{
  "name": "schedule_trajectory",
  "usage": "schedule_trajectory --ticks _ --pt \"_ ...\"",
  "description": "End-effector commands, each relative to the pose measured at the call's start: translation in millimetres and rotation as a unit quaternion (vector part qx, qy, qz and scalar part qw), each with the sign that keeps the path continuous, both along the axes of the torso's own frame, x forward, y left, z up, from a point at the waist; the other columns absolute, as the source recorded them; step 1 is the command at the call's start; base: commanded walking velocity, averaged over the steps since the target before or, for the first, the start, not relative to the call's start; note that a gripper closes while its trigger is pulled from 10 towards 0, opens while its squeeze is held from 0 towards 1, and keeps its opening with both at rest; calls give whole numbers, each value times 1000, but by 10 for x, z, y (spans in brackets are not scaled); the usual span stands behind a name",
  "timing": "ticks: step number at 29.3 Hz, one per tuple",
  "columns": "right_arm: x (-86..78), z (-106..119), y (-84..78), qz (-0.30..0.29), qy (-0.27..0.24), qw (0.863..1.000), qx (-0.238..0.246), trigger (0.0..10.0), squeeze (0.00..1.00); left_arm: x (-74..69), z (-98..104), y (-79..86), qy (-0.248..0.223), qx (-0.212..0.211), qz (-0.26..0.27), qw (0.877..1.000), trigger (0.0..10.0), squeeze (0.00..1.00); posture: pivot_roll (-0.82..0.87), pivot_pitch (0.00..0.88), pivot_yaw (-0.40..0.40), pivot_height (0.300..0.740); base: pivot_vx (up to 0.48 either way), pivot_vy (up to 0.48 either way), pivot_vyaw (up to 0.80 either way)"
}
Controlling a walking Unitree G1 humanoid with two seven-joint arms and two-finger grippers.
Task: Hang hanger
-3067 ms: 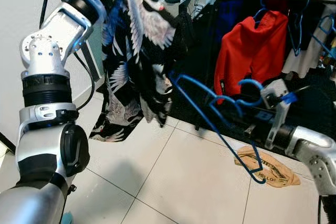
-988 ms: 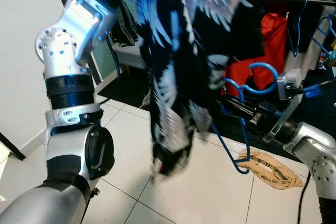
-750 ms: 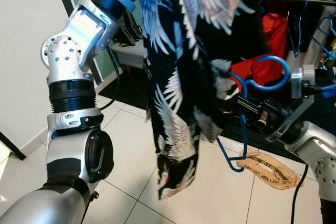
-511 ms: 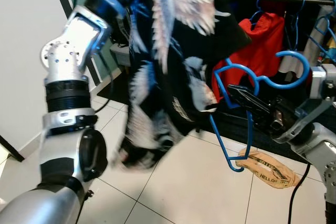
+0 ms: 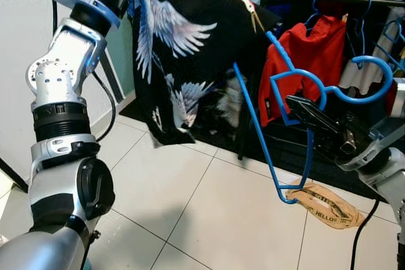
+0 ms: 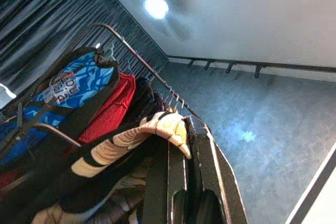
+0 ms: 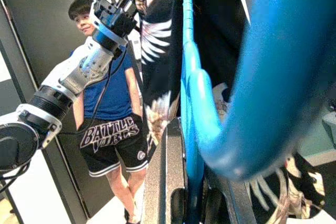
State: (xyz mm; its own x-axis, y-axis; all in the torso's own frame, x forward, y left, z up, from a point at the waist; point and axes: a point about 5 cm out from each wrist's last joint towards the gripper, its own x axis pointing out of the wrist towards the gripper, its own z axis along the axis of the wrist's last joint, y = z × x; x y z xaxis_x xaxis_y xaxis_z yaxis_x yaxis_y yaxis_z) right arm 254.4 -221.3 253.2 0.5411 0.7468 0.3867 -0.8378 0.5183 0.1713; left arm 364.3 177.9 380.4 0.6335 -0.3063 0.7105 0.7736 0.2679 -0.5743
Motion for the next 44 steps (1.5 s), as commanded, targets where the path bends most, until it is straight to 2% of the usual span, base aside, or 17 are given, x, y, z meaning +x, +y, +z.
schedule_trajectory --ticks 1,5,7,11,15,18,20,21,22,24,27,30,35,37,39,40,44 --pt "-19 73 17 12 -18 1000 12 10000 0 9 -90 -41 12 7 -9 1000 0 0 -26 19 96 740 0 0 0" --pt "-31 105 13 14 -22 999 18 10000 0 39 -201 -242 21 23 -37 999 0 0 -30 15 98 740 0 0 0" --pt "-31 105 13 14 -22 999 18 10000 0 39 -201 -242 21 23 -37 999 0 0 -30 15 98 740 0 0 0" --pt "-35 114 4 13 -22 999 19 10000 0 55 -291 -364 29 38 -56 997 0 0 -33 15 99 740 0 0 0" --pt "-25 93 11 9 -17 1000 12 10000 0 35 -285 -389 24 37 -64 997 0 0 -33 16 98 740 0 0 0" --pt "15 4 37 -2 7 1000 -11 10000 0 -42 -136 -381 -5 17 -78 997 0 0 -26 17 97 740 0 0 0" --pt "15 4 37 -2 7 1000 -11 10000 0 -42 -136 -381 -5 17 -78 997 0 0 -26 17 97 740 0 0 0" --pt "38 -39 51 -7 17 1000 -22 10000 0 -83 -48 -359 -19 5 -83 996 0 0 -24 19 97 740 0 0 0" --pt "38 -39 51 -7 17 1000 -22 10000 0 -83 -48 -359 -19 5 -83 996 0 0 -24 19 97 740 0 0 0" --pt "91 -140 83 -20 40 998 -44 10000 0 -192 139 -363 -54 -14 -100 993 0 0 -18 21 97 740 0 0 0" --pt "91 -140 83 -20 40 998 -44 10000 0 -192 139 -363 -54 -14 -100 993 0 0 -18 21 97 740 0 0 0" --pt "123 -185 92 -30 51 997 -59 10000 0 -277 268 -415 -75 -24 -117 990 0 0 -14 22 96 740 0 0 0" --pt "136 -190 90 -34 52 996 -61 10000 0 -302 300 -443 -81 -25 -125 989 0 0 -15 22 96 740 0 0 0" --pt "159 -189 102 -36 52 996 -62 10000 0 -358 349 -546 -91 -21 -150 984 0 0 -13 20 97 740 0 0 0" --pt "159 -189 102 -36 52 996 -62 10000 0 -358 349 -546 -91 -21 -150 984 0 0 -13 20 97 740 0 0 0" --pt "164 -181 155 -25 48 997 -59 10000 0 -422 382 -687 -98 -16 -183 978 0 0 -10 19 99 740 0 0 0" --pt "161 -176 205 -11 44 997 -56 10000 0 -456 396 -760 -98 -17 -200 975 0 0 -10 18 99 740 0 0 0"
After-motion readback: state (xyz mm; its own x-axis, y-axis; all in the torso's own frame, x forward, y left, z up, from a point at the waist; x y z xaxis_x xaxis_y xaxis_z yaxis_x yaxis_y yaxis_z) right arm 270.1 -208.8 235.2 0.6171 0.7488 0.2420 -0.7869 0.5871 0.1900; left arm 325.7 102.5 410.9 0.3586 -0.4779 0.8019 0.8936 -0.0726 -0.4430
